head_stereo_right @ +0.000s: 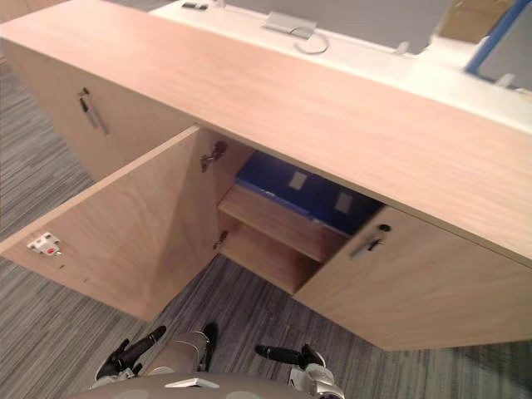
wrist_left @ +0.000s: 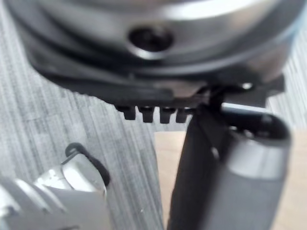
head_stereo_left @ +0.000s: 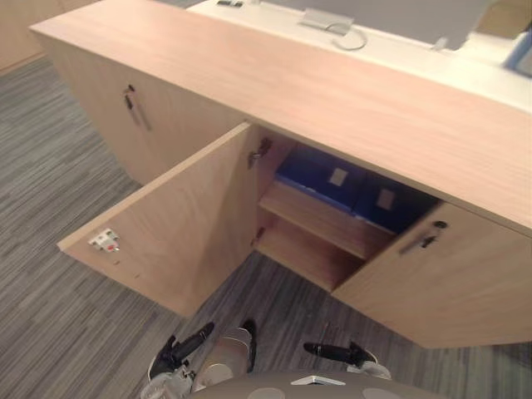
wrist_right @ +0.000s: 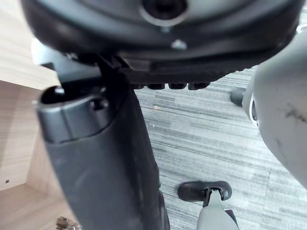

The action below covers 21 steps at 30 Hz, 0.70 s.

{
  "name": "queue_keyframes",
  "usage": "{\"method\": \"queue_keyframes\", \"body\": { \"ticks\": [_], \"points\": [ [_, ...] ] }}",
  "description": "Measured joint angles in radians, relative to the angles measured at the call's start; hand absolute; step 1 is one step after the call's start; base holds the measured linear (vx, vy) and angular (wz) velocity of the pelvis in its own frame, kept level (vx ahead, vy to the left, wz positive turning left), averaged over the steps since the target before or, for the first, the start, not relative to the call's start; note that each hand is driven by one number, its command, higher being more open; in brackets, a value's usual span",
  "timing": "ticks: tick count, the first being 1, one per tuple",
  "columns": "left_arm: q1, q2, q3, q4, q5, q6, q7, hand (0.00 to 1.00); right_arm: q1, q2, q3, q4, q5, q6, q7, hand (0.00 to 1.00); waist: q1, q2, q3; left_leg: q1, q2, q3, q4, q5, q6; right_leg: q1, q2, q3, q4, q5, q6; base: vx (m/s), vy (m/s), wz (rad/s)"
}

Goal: Walk over to the cabinet, pick up the folder, carry it to the office cabinet, place the folder inside the office cabinet, then close the office cabinet door

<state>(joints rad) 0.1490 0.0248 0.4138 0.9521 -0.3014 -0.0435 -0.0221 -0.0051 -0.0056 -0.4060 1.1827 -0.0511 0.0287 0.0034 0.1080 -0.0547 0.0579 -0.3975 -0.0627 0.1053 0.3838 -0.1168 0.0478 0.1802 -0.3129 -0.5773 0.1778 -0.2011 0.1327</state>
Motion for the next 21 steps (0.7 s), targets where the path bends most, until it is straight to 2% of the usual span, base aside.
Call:
{"method": "queue_keyframes", "body": {
  "ticks": [1, 3, 4, 5, 8, 9, 10, 11, 15, 21],
  "points": [
    [0.004, -0.002, -0.006, -0.001, -0.012, -0.001, -0.010, 1.00, 0.014, -0.010, -0.024, -0.002, -0.002, -0.003, 0.008, 1.00, -0.007, 0.018, 0.003, 0.021, 0.004, 0.041, -0.012, 0.001, 0.002, 0.032, -0.008, -0.026, -0.015, 0.046, -0.002, 0.16, 0.193, 0.67],
    [0.017, 0.004, -0.005, -0.002, -0.012, -0.001, -0.018, 1.00, 0.029, -0.022, -0.060, -0.002, -0.001, -0.001, 0.020, 1.00, -0.002, 0.034, -0.003, 0.058, -0.018, 0.041, -0.048, 0.023, 0.016, 0.047, -0.024, -0.045, -0.006, 0.090, 0.002, 0.18, 0.190, 0.37],
    [0.029, 0.016, -0.005, -0.002, -0.012, -0.001, -0.027, 1.00, 0.034, -0.021, -0.078, -0.001, -0.002, 0.001, 0.025, 1.00, -0.004, 0.041, -0.007, 0.091, -0.038, 0.024, -0.105, 0.048, 0.015, 0.049, -0.026, -0.049, -0.006, 0.085, 0.001, 0.20, 0.179, 0.30],
    [0.032, 0.020, -0.004, -0.002, -0.012, -0.001, -0.030, 1.00, 0.036, -0.021, -0.085, -0.002, -0.003, 0.001, 0.029, 1.00, -0.006, 0.038, -0.011, 0.107, -0.045, 0.015, -0.131, 0.059, 0.016, 0.049, -0.023, -0.050, -0.007, 0.084, 0.000, 0.14, 0.057, 0.40],
    [0.065, 0.026, -0.002, -0.035, -0.002, 0.002, -0.060, 1.00, 0.062, -0.048, -0.173, -0.003, -0.021, 0.003, 0.065, 1.00, -0.028, 0.071, -0.033, 0.215, -0.073, -0.057, -0.345, 0.163, 0.027, 0.026, 0.030, -0.092, -0.055, 0.068, -0.018, 0.11, -0.038, 0.54],
    [0.082, 0.026, 0.000, -0.058, -0.001, 0.003, -0.074, 1.00, 0.077, -0.070, -0.201, -0.002, -0.022, 0.006, 0.074, 1.00, -0.032, 0.085, -0.038, 0.250, -0.086, -0.086, -0.413, 0.198, 0.032, 0.009, 0.037, -0.107, -0.083, 0.070, -0.020, 0.11, -0.080, 0.70],
    [0.089, 0.026, 0.004, -0.071, 0.000, 0.003, -0.080, 1.00, 0.082, -0.081, -0.216, -0.002, -0.022, 0.006, 0.076, 1.00, -0.035, 0.088, -0.039, 0.265, -0.093, -0.097, -0.441, 0.215, 0.033, -0.003, 0.036, -0.110, -0.093, 0.073, -0.021, 0.11, -0.115, 0.75],
    [0.098, 0.025, 0.008, -0.092, 0.017, 0.008, -0.093, 1.00, 0.103, -0.111, -0.240, -0.002, -0.023, 0.007, 0.076, 1.00, -0.046, 0.107, -0.048, 0.280, -0.104, -0.123, -0.473, 0.235, 0.030, 0.003, 0.036, -0.124, -0.094, 0.074, -0.015, 0.10, -0.101, 0.50],
    [0.145, 0.029, 0.044, -0.190, 0.085, 0.028, -0.113, 1.00, 0.106, -0.155, -0.271, -0.003, -0.024, 0.014, 0.077, 1.00, -0.040, 0.126, -0.058, 0.291, -0.100, -0.130, -0.474, 0.235, 0.031, 0.016, 0.042, -0.131, -0.094, 0.076, -0.014, 0.10, -0.104, 0.11],
    [0.165, 0.031, 0.052, -0.377, 0.188, 0.052, -0.112, 1.00, 0.071, -0.145, -0.267, -0.002, -0.023, 0.024, 0.079, 1.00, -0.039, 0.120, -0.053, 0.306, -0.083, -0.135, -0.474, 0.230, 0.023, 0.031, 0.060, -0.132, -0.094, 0.082, -0.024, 0.09, -0.081, 0.03]
  ]
}}
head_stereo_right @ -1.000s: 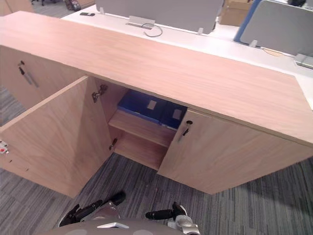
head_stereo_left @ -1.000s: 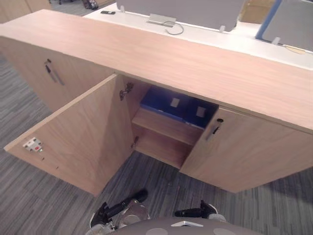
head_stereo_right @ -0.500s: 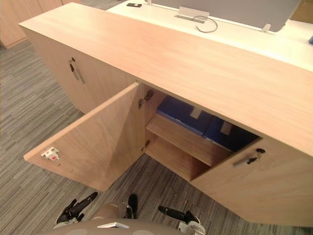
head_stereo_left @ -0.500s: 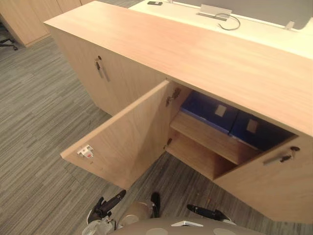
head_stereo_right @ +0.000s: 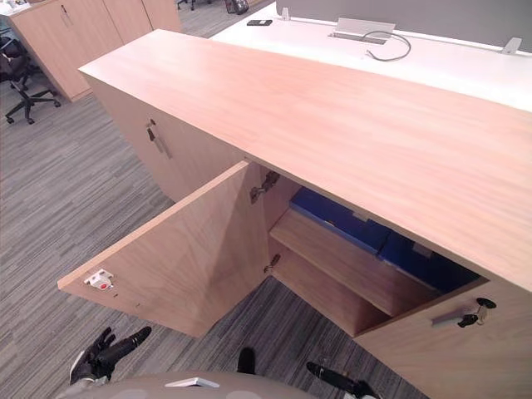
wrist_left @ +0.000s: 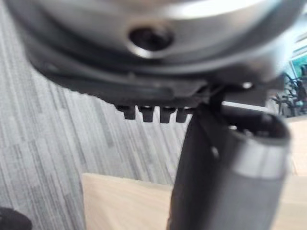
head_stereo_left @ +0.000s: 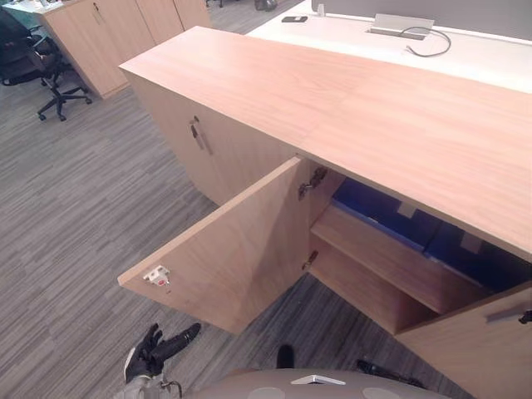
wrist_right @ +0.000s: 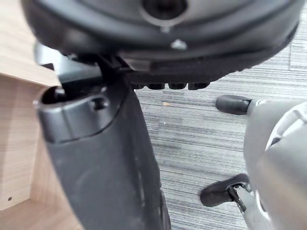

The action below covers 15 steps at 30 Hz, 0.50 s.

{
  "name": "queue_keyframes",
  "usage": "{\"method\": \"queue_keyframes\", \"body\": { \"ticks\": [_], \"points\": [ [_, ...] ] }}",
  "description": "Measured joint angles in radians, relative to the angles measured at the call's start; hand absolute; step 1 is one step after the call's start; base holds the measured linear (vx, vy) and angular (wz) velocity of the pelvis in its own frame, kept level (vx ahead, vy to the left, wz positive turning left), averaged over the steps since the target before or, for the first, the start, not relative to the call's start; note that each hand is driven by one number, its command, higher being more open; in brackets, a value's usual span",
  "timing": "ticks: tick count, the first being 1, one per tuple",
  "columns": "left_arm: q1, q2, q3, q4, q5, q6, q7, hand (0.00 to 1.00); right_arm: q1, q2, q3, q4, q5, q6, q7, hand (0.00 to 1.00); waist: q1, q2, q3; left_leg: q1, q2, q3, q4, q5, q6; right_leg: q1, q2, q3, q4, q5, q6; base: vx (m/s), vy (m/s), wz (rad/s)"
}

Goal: Walk over to the cabinet, pick up the folder, carry it to the office cabinet, place the folder inside the office cabinet, then close the office cabinet door

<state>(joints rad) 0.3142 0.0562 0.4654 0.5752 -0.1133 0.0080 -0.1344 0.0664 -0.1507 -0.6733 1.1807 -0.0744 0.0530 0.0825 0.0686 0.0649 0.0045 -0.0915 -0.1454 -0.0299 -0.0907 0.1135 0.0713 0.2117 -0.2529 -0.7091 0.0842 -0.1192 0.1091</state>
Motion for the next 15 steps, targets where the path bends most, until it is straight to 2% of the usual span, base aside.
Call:
{"method": "queue_keyframes", "body": {
  "ticks": [3, 5, 6, 9, 15],
  "points": [
    [-0.002, 0.001, -0.010, -0.121, 0.048, 0.001, 0.001, 1.00, -0.015, 0.017, 0.019, -0.002, 0.001, 0.001, 0.000, 1.00, -0.001, -0.010, 0.007, 0.004, 0.005, 0.001, 0.000, -0.002, -0.004, 0.002, 0.005, 0.001, 0.000, 0.002, -0.004, 0.05, -0.050, -0.03],
    [-0.010, 0.002, -0.026, -0.173, 0.054, 0.001, 0.002, 1.00, -0.022, 0.026, 0.020, -0.002, 0.001, 0.001, 0.000, 1.00, -0.001, -0.004, 0.013, 0.011, 0.014, 0.004, 0.000, -0.004, -0.006, 0.005, 0.011, 0.002, 0.001, 0.013, -0.019, 0.04, -0.040, -0.09],
    [-0.015, 0.004, -0.036, -0.205, 0.070, -0.002, 0.002, 1.00, -0.026, 0.033, 0.035, -0.002, 0.001, 0.002, 0.000, 1.00, -0.006, -0.012, 0.025, 0.015, 0.017, 0.009, 0.000, -0.006, -0.010, 0.007, 0.013, 0.003, 0.001, 0.017, -0.023, 0.02, -0.019, -0.09],
    [-0.025, 0.023, -0.072, -0.233, 0.081, -0.002, 0.002, 1.00, -0.036, 0.041, 0.058, -0.002, 0.001, 0.004, 0.000, 1.00, -0.019, -0.009, 0.036, 0.015, 0.017, 0.010, 0.000, -0.013, -0.019, 0.006, 0.013, 0.003, 0.001, 0.017, -0.023, 0.03, -0.028, -0.06],
    [-0.015, 0.060, -0.140, -0.270, 0.085, -0.002, 0.019, 1.00, -0.040, 0.047, 0.100, -0.001, 0.000, 0.007, 0.000, 1.00, -0.017, -0.024, 0.053, 0.012, 0.018, 0.018, 0.000, -0.017, -0.020, -0.001, 0.016, 0.007, 0.000, 0.017, -0.023, 0.04, -0.032, -0.04]
  ]
}}
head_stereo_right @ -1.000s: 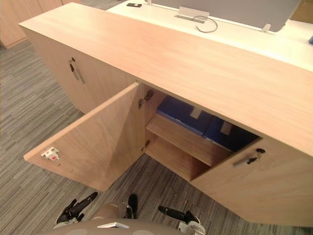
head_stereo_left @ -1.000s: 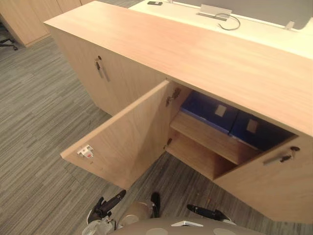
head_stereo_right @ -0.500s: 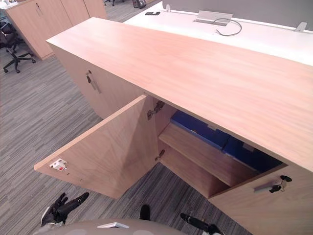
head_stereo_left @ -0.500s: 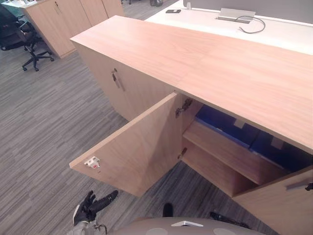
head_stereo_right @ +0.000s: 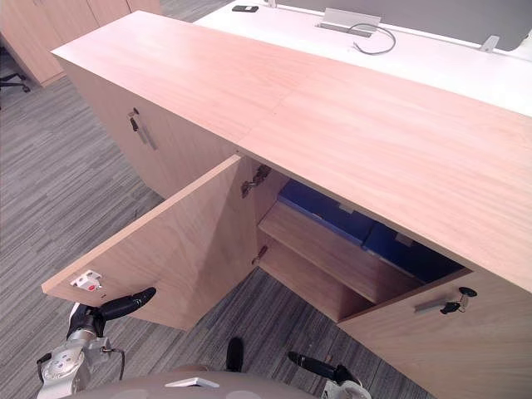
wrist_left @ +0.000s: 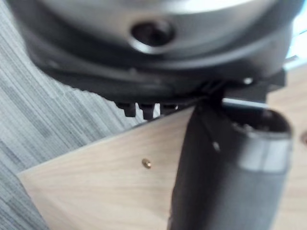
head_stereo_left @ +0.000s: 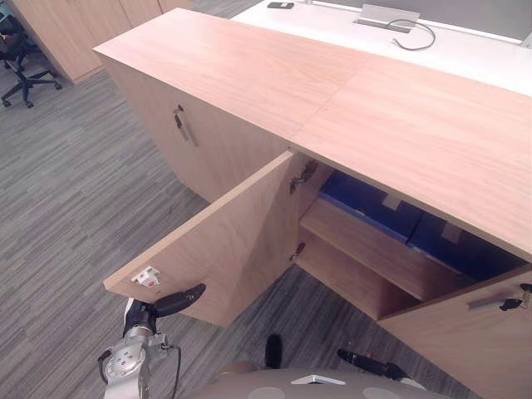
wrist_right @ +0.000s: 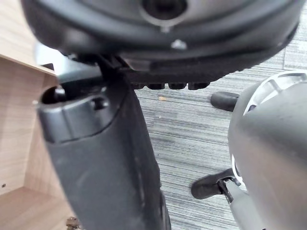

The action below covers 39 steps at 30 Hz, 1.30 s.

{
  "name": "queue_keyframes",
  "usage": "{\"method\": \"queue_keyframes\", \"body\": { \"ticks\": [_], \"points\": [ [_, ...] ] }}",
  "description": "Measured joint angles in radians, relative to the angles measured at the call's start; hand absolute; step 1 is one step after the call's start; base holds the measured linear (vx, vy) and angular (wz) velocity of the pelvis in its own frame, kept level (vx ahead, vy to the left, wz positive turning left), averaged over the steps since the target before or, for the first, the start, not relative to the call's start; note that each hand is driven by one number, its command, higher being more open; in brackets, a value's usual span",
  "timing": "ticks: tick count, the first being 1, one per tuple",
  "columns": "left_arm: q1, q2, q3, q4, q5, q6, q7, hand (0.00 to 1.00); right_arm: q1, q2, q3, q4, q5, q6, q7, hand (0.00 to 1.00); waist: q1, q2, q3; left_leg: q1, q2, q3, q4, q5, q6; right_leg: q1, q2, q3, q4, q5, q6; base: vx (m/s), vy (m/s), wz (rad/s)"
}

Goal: Walk over to the cabinet, pick up the folder, carry it to the office cabinet, place the folder inside the office cabinet, then close the office cabinet door

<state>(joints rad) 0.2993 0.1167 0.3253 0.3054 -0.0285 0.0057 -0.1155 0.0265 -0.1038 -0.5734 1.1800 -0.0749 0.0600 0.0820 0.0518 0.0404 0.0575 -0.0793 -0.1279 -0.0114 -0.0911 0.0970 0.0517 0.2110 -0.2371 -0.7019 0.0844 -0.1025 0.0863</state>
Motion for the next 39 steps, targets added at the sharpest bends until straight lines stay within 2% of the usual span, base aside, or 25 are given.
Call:
{"method": "queue_keyframes", "body": {
  "ticks": [5, 7, 9, 11, 12, 16, 19, 22, 25, 26, 28, 29, 30, 31, 32, 33, 34, 35, 36, 37, 38, 39],
  "points": [
    [0.025, 0.018, -0.063, -0.040, 0.000, 0.000, 0.002, 1.00, -0.016, -0.005, 0.068, 0.000, -0.079, -0.001, 0.004, 1.00, 0.006, 0.002, 0.008, -0.019, 0.000, -0.021, 0.000, 0.006, 0.000, -0.011, 0.009, -0.008, 0.000, 0.000, 0.000, 0.05, -0.039, 0.11],
    [0.025, 0.022, -0.089, -0.067, -0.001, -0.001, 0.003, 1.00, -0.040, -0.010, 0.120, 0.003, -0.080, -0.001, 0.005, 1.00, 0.028, 0.001, 0.010, -0.056, 0.008, -0.025, 0.006, 0.016, -0.001, -0.045, 0.017, -0.007, 0.000, 0.000, 0.000, 0.05, -0.042, 0.09],
    [0.026, 0.023, -0.094, -0.087, -0.001, -0.001, 0.004, 1.00, -0.062, -0.010, 0.155, 0.005, -0.078, -0.001, -0.001, 1.00, 0.033, -0.004, 0.018, -0.074, 0.015, -0.026, 0.009, 0.022, -0.001, -0.056, 0.024, -0.005, 0.000, 0.000, 0.000, 0.07, -0.053, 0.04],
    [0.030, 0.032, -0.094, -0.102, -0.001, 0.000, 0.005, 1.00, -0.089, 0.001, 0.163, 0.006, -0.075, -0.002, -0.004, 1.00, 0.039, -0.018, 0.037, -0.084, 0.020, -0.019, 0.066, -0.004, 0.002, -0.049, 0.026, 0.005, 0.006, 0.000, 0.000, 0.04, -0.034, -0.08],
    [0.035, 0.039, -0.094, -0.102, -0.001, 0.001, 0.005, 1.00, -0.100, 0.008, 0.167, 0.006, -0.075, -0.004, -0.005, 1.00, 0.055, -0.025, 0.042, -0.088, 0.030, -0.003, 0.113, -0.031, 0.001, -0.047, 0.026, 0.032, 0.022, 0.001, -0.001, 0.02, 0.001, -0.37],
    [0.082, 0.041, -0.105, -0.125, -0.002, 0.002, 0.004, 1.00, -0.116, 0.017, 0.190, 0.007, -0.070, -0.008, -0.011, 1.00, 0.070, -0.027, 0.042, -0.140, 0.065, 0.013, 0.284, -0.119, -0.010, -0.047, 0.040, 0.095, 0.046, 0.001, -0.005, 0.01, 0.000, -0.22],
    [0.087, 0.039, -0.128, -0.135, -0.004, 0.002, 0.002, 1.00, -0.118, 0.015, 0.188, 0.024, -0.067, -0.006, -0.016, 1.00, 0.078, -0.026, 0.043, -0.160, 0.071, 0.011, 0.311, -0.122, -0.012, -0.047, 0.051, 0.107, 0.030, 0.001, -0.006, -0.06, -0.024, 0.00],
    [0.099, 0.036, -0.184, -0.136, -0.005, 0.002, -0.001, 1.00, -0.081, 0.017, 0.159, 0.031, -0.067, -0.005, -0.021, 1.00, 0.078, -0.015, 0.034, -0.147, 0.068, 0.004, 0.274, -0.090, -0.011, -0.051, 0.048, 0.107, 0.036, 0.001, -0.006, -0.11, 0.019, 0.05],
    [0.105, 0.031, -0.221, -0.140, -0.005, 0.002, -0.018, 1.00, -0.048, 0.029, 0.146, 0.016, -0.068, -0.001, -0.021, 1.00, 0.065, -0.010, 0.032, -0.089, 0.064, 0.004, 0.113, 0.010, -0.011, -0.068, 0.044, 0.107, 0.037, 0.005, -0.012, -0.13, 0.031, -0.03],
    [0.109, 0.014, -0.233, -0.140, -0.006, 0.002, -0.023, 1.00, -0.019, 0.041, 0.152, -0.012, -0.069, 0.003, -0.021, 1.00, 0.049, -0.003, 0.034, -0.054, 0.067, 0.006, 0.044, 0.051, -0.018, -0.070, 0.043, 0.109, 0.041, 0.005, -0.012, -0.16, 0.038, -0.13],
    [0.115, -0.012, -0.238, -0.145, -0.007, 0.004, -0.026, 1.00, 0.000, 0.040, 0.165, -0.049, -0.067, 0.003, -0.016, 1.00, 0.045, 0.005, 0.037, -0.024, 0.073, 0.029, 0.007, 0.063, -0.015, -0.075, 0.039, 0.130, 0.058, 0.004, -0.015, -0.19, 0.050, -0.35],
    [0.124, -0.028, -0.240, -0.160, -0.007, 0.008, -0.027, 1.00, 0.001, 0.040, 0.185, -0.058, -0.068, 0.000, -0.016, 1.00, 0.039, 0.006, 0.040, -0.019, 0.071, 0.043, 0.003, 0.046, -0.032, -0.080, 0.039, 0.131, 0.067, 0.001, -0.019, -0.18, 0.099, -0.37],
    [0.132, -0.035, -0.239, -0.178, -0.007, 0.011, -0.027, 1.00, 0.002, 0.048, 0.202, -0.058, -0.068, -0.002, -0.016, 1.00, 0.034, -0.024, 0.039, -0.029, 0.057, 0.064, 0.039, 0.032, -0.018, -0.086, 0.007, 0.127, 0.061, -0.009, -0.031, -0.15, 0.105, -0.38],
    [0.142, -0.037, -0.245, -0.225, -0.007, 0.020, -0.029, 1.00, 0.007, 0.052, 0.244, -0.059, -0.069, -0.006, -0.010, 1.00, 0.033, -0.059, 0.043, -0.129, 0.048, 0.102, 0.352, -0.100, 0.058, -0.097, -0.038, 0.140, 0.065, -0.048, 0.025, -0.10, 0.102, -0.35],
    [0.145, -0.041, -0.253, -0.237, -0.006, 0.026, -0.033, 1.00, 0.010, 0.046, 0.256, -0.068, -0.065, -0.007, -0.007, 1.00, 0.034, -0.040, 0.041, -0.166, 0.077, 0.102, 0.499, -0.181, 0.049, -0.105, -0.033, 0.144, 0.084, -0.048, 0.024, -0.11, 0.088, -0.55],
    [0.152, -0.046, -0.273, -0.249, -0.005, 0.027, -0.052, 1.00, 0.011, 0.031, 0.265, -0.097, -0.065, 0.002, 0.001, 1.00, 0.039, -0.003, 0.038, -0.174, 0.138, 0.091, 0.625, -0.286, -0.005, -0.111, -0.012, 0.171, 0.112, -0.048, 0.026, -0.14, 0.178, -0.40],
    [0.151, -0.058, -0.284, -0.256, -0.004, 0.031, -0.063, 1.00, 0.022, 0.024, 0.278, -0.105, -0.067, 0.000, -0.003, 1.00, 0.039, 0.017, 0.029, -0.159, 0.143, 0.076, 0.599, -0.330, -0.029, -0.119, -0.008, 0.186, 0.144, -0.056, 0.036, -0.17, 0.252, -0.29],
    [0.143, -0.059, -0.291, -0.265, -0.002, 0.042, -0.063, 1.00, 0.028, 0.032, 0.301, -0.108, -0.068, 0.000, -0.004, 1.00, 0.036, -0.009, 0.020, -0.150, 0.108, 0.081, 0.549, -0.310, -0.029, -0.145, -0.045, 0.192, 0.179, -0.064, 0.022, -0.18, 0.271, 0.07],
    [0.139, -0.057, -0.291, -0.275, 0.000, 0.042, -0.063, 1.00, 0.029, 0.045, 0.311, -0.107, -0.068, -0.001, -0.003, 1.00, 0.027, -0.036, 0.011, -0.152, 0.096, 0.092, 0.527, -0.300, -0.026, -0.157, -0.069, 0.194, 0.179, -0.064, 0.022, -0.15, 0.244, 0.26],
    [0.122, -0.050, -0.292, -0.293, 0.003, 0.043, -0.063, 1.00, 0.034, 0.067, 0.313, -0.107, -0.074, -0.005, -0.007, 1.00, 0.025, -0.069, 0.005, -0.179, 0.101, 0.114, 0.608, -0.323, 0.005, -0.178, -0.093, 0.197, 0.200, -0.063, 0.023, -0.11, 0.186, 0.04],
    [0.129, -0.071, -0.308, -0.321, 0.001, 0.041, -0.066, 1.00, 0.049, 0.049, 0.310, -0.129, -0.074, -0.006, -0.003, 1.00, 0.044, -0.036, 0.012, -0.171, 0.152, 0.093, 0.649, -0.379, -0.019, -0.196, -0.082, 0.220, 0.262, -0.072, 0.023, -0.07, 0.238, -0.09],
    [0.119, -0.072, -0.310, -0.312, 0.001, 0.044, -0.066, 1.00, 0.053, 0.048, 0.306, -0.136, -0.065, -0.006, -0.006, 1.00, 0.051, -0.045, 0.015, -0.162, 0.136, 0.087, 0.653, -0.384, -0.028, -0.211, -0.094, 0.263, 0.296, -0.079, 0.010, -0.06, 0.219, -0.08]
  ]
}}
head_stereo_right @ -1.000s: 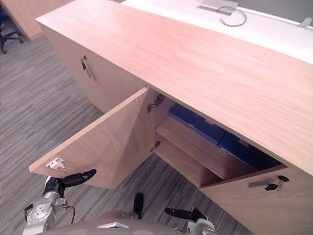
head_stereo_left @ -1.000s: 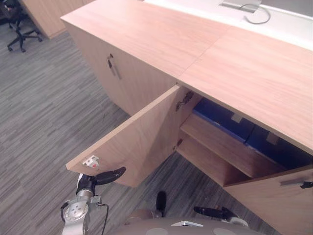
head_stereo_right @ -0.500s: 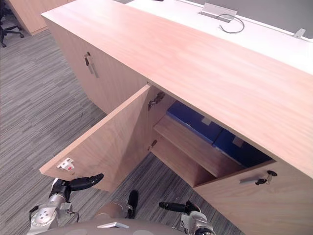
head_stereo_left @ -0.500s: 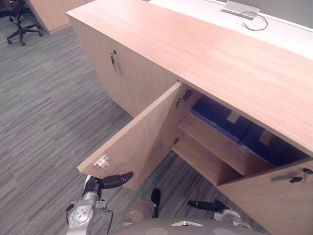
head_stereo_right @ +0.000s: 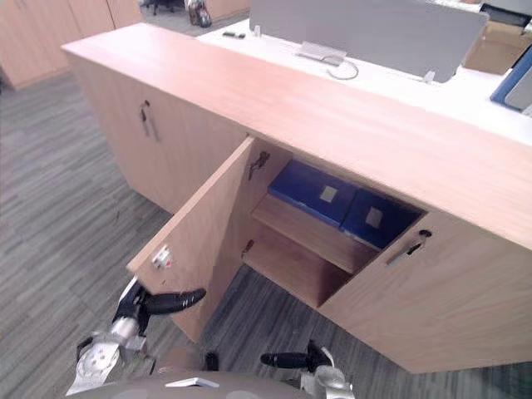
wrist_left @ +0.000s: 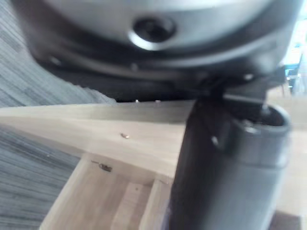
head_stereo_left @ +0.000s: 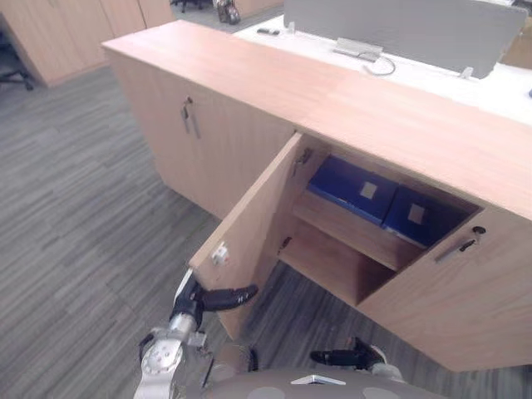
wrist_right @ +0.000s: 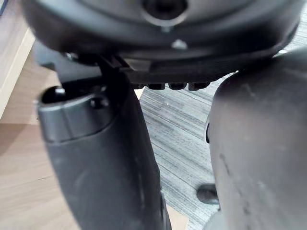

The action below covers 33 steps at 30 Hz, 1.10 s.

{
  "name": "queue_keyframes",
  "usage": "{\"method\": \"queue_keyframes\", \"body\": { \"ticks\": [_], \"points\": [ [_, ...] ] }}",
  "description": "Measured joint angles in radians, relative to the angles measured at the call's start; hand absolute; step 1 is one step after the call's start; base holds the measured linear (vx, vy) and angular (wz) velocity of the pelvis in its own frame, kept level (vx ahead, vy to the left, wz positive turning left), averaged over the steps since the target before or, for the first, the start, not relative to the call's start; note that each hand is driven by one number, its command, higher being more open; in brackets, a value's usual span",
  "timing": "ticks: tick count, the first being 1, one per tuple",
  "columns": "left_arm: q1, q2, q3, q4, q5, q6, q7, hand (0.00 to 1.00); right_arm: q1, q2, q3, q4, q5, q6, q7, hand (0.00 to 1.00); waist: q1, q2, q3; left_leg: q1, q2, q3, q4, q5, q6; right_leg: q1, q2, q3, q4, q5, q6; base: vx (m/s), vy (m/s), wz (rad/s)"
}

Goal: Walk over to the cabinet, pick up the folder, carry it to the office cabinet, place the folder inside the office cabinet, then close the office cabinet door

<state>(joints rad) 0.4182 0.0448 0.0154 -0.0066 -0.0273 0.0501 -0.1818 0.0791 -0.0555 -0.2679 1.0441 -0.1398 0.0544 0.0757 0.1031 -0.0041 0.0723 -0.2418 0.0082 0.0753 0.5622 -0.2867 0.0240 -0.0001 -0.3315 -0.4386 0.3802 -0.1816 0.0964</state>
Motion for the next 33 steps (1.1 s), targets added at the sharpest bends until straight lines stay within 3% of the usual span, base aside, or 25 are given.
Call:
{"method": "queue_keyframes", "body": {
  "ticks": [1, 2, 4, 6, 9, 10, 11, 17, 21, 25, 26, 28, 33],
  "points": [
    [-0.011, 0.002, -0.011, 0.009, 0.000, 0.008, 0.000, 1.00, 0.024, 0.014, 0.002, -0.020, 0.005, -0.003, 0.001, 1.00, -0.005, -0.020, -0.013, 0.028, -0.030, -0.005, -0.044, 0.017, 0.008, -0.014, -0.025, 0.094, 0.045, -0.012, -0.032, -0.03, 0.213, 0.24],
    [-0.018, 0.001, -0.016, 0.010, 0.000, 0.008, -0.001, 1.00, 0.031, 0.016, 0.000, -0.027, 0.005, -0.004, 0.001, 1.00, -0.009, -0.025, -0.018, 0.034, -0.043, -0.014, -0.060, 0.024, 0.008, -0.012, -0.035, 0.126, 0.045, -0.010, -0.033, -0.02, 0.130, 0.52],
    [-0.038, -0.007, -0.036, 0.009, -0.001, 0.008, -0.008, 1.00, 0.037, 0.039, -0.039, -0.026, -0.001, -0.002, 0.000, 1.00, -0.009, -0.042, -0.037, 0.043, -0.076, -0.020, -0.120, 0.054, 0.011, 0.022, -0.040, 0.221, -0.046, 0.011, 0.014, -0.02, 0.019, 0.57],
    [-0.037, -0.016, -0.037, 0.010, 0.000, 0.007, -0.010, 1.00, 0.038, 0.044, -0.039, -0.014, -0.011, 0.001, -0.004, 1.00, -0.003, -0.054, -0.065, 0.041, -0.095, -0.015, -0.191, 0.091, 0.010, 0.023, -0.040, 0.224, -0.123, 0.035, 0.055, -0.03, -0.070, 0.23],
    [-0.041, -0.018, -0.031, 0.035, 0.000, -0.015, -0.003, 1.00, 0.043, 0.051, -0.035, 0.007, -0.043, 0.009, 0.006, 1.00, 0.006, -0.073, -0.106, 0.045, -0.119, -0.017, -0.330, 0.168, -0.012, 0.019, 0.011, 0.214, -0.244, 0.043, 0.057, 0.02, -0.132, 0.10],
    [-0.052, -0.020, -0.029, 0.058, 0.000, -0.022, 0.001, 1.00, 0.043, 0.053, -0.037, 0.010, -0.040, 0.010, 0.006, 1.00, 0.004, -0.076, -0.113, 0.046, -0.124, -0.024, -0.356, 0.200, -0.009, 0.021, 0.021, 0.225, -0.266, 0.059, 0.075, 0.02, -0.154, 0.20],
    [-0.069, -0.024, -0.029, 0.098, -0.004, -0.022, 0.002, 1.00, 0.041, 0.049, -0.035, 0.010, -0.040, 0.013, 0.009, 1.00, 0.003, -0.060, -0.116, 0.058, -0.123, -0.042, -0.385, 0.221, -0.014, 0.026, 0.028, 0.210, -0.271, 0.061, 0.078, 0.04, -0.164, 0.33],
    [-0.070, -0.003, -0.066, 0.175, -0.015, -0.022, 0.014, 1.00, 0.046, 0.044, -0.048, 0.012, 0.002, 0.020, -0.004, 1.00, -0.001, -0.046, -0.124, 0.140, -0.087, -0.093, -0.551, 0.343, -0.025, 0.055, 0.081, 0.168, -0.292, 0.049, 0.055, 0.05, -0.153, 0.17],
    [-0.079, 0.121, -0.205, 0.186, -0.068, -0.026, 0.052, 1.00, 0.050, 0.049, -0.091, 0.023, 0.034, 0.019, -0.022, 1.00, -0.002, -0.045, -0.124, 0.199, -0.068, -0.107, -0.647, 0.392, -0.037, 0.076, 0.102, 0.168, -0.300, 0.050, 0.053, 0.01, -0.064, 0.06],
    [-0.201, 0.269, -0.380, 0.258, -0.171, -0.023, 0.088, 1.00, 0.043, 0.039, -0.125, 0.062, 0.047, 0.001, -0.025, 1.00, -0.008, -0.039, -0.121, 0.199, -0.072, -0.116, -0.647, 0.403, -0.044, 0.077, 0.100, 0.169, -0.296, 0.058, 0.057, -0.09, 0.023, 0.08],
    [-0.219, 0.302, -0.417, 0.260, -0.198, -0.020, 0.085, 1.00, 0.038, 0.037, -0.125, 0.067, 0.047, -0.001, -0.025, 1.00, -0.016, -0.037, -0.120, 0.199, -0.073, -0.118, -0.647, 0.405, -0.046, 0.077, 0.100, 0.170, -0.295, 0.060, 0.060, -0.13, 0.041, 0.03],
    [-0.282, 0.381, -0.574, 0.260, -0.289, -0.004, 0.040, 1.00, 0.009, 0.029, -0.123, 0.087, 0.047, -0.003, -0.025, 1.00, -0.069, -0.032, -0.116, 0.201, -0.089, -0.132, -0.651, 0.404, -0.044, 0.075, 0.089, 0.174, -0.292, 0.062, 0.067, -0.15, 0.075, -0.01],
    [-0.405, 0.339, -0.839, 0.240, -0.370, 0.016, -0.036, 1.00, -0.028, 0.010, -0.071, 0.094, 0.045, -0.002, -0.034, 1.00, -0.124, -0.027, -0.084, 0.210, -0.122, -0.138, -0.652, 0.404, -0.044, 0.065, 0.070, 0.228, -0.301, 0.059, 0.070, -0.09, 0.100, -0.21]
  ]
}}
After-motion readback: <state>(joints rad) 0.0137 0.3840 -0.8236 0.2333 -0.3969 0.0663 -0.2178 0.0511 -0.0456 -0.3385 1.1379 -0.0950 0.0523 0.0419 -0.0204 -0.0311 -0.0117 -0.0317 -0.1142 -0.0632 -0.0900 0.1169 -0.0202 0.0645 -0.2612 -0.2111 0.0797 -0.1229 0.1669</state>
